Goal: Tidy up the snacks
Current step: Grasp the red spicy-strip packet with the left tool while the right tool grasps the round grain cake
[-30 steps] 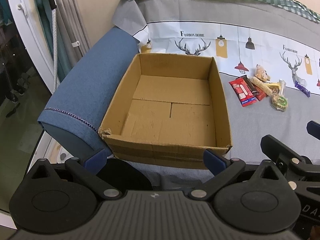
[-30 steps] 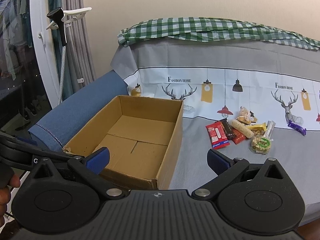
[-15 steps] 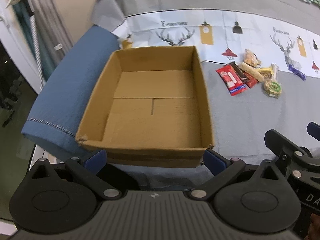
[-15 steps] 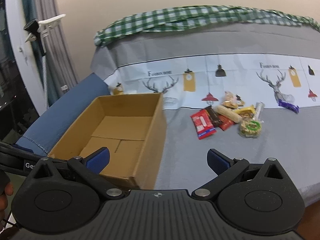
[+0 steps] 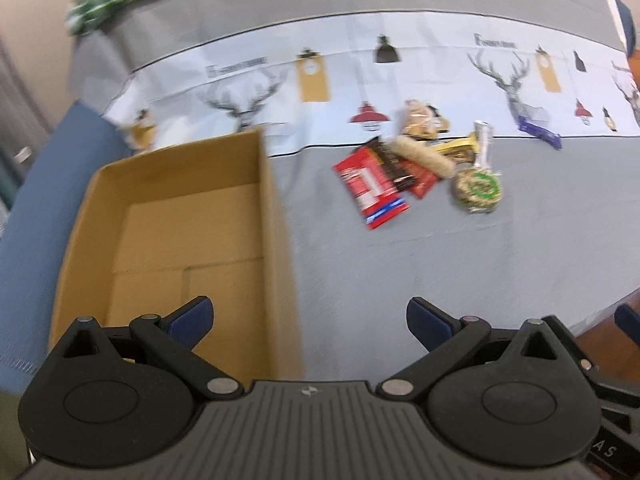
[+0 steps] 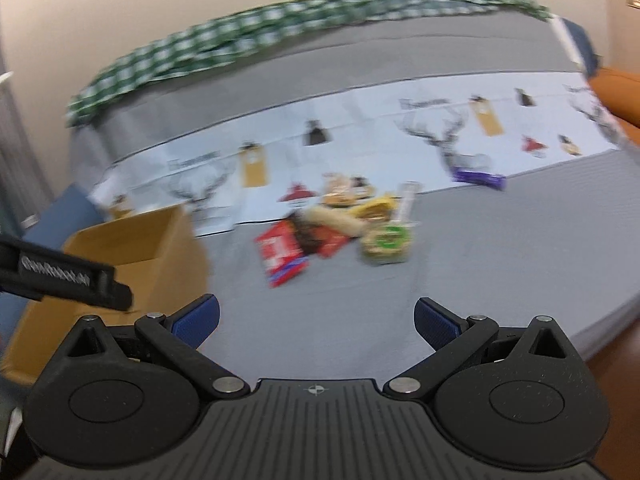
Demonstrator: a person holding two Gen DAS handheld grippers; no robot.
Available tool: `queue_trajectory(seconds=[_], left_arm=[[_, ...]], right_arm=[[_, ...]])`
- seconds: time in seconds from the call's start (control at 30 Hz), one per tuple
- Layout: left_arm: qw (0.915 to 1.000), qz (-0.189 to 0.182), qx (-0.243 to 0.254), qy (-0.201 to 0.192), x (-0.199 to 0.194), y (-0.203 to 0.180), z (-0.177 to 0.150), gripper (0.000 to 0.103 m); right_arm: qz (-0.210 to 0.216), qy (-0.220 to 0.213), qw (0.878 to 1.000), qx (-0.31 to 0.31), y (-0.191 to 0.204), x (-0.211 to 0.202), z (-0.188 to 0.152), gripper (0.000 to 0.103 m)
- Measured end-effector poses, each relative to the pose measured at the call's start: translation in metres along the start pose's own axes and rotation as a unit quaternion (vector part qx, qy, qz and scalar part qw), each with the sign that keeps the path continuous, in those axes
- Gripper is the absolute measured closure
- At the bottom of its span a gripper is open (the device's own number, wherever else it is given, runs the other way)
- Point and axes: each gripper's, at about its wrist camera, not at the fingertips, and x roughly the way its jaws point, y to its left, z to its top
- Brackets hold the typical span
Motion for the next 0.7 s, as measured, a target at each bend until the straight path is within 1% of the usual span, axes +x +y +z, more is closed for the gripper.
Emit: queue_trajectory(seconds=[0.13,0.3,0.37,0.43,0.5,0.57,0.63,0.7], left_arm=[[0.9999,-0.009,0.003,0.007,0.038,-0.027,0.028,0.000],[0.9996,-0.013,0.011,0.022,0.097,-0.053,0.061,0.000],[0.9992,-0.009,0.010,0.037,0.127,-0.062,0.074,0.000],[0.9986,-0.013,0.001,0.051,0.152,-0.065,0.083,0.000],[0.9979,-0.013,-0.004,0.064,0.180,-0.069,0.093,0.000],[0.9967,-0.005,-0.010,0.080,0.204,-0.070,0.101,0.000],[0.9946,-0.006,-0.025,0.101,0.227,-0.068,0.107,0.000],[0.9932,-0.003,-0.039,0.110,0.245,-0.065,0.114,0.000]], right_arm=[[-0.047,0.008,0.999,0.027,-0.032,0.037,0.006,0.000],[-0.088,0.010,0.995,0.049,-0.062,0.097,0.017,0.000],[-0.102,0.004,0.994,0.048,-0.069,0.122,0.020,0.000],[-0.114,0.001,0.992,0.048,-0.075,0.150,0.023,0.000],[-0.118,0.005,0.992,0.055,-0.081,0.179,0.026,0.000],[-0.119,0.016,0.991,0.064,-0.086,0.207,0.027,0.000],[-0.125,0.029,0.989,0.072,-0.088,0.233,0.030,0.000],[-0.125,0.042,0.988,0.078,-0.090,0.258,0.031,0.000]])
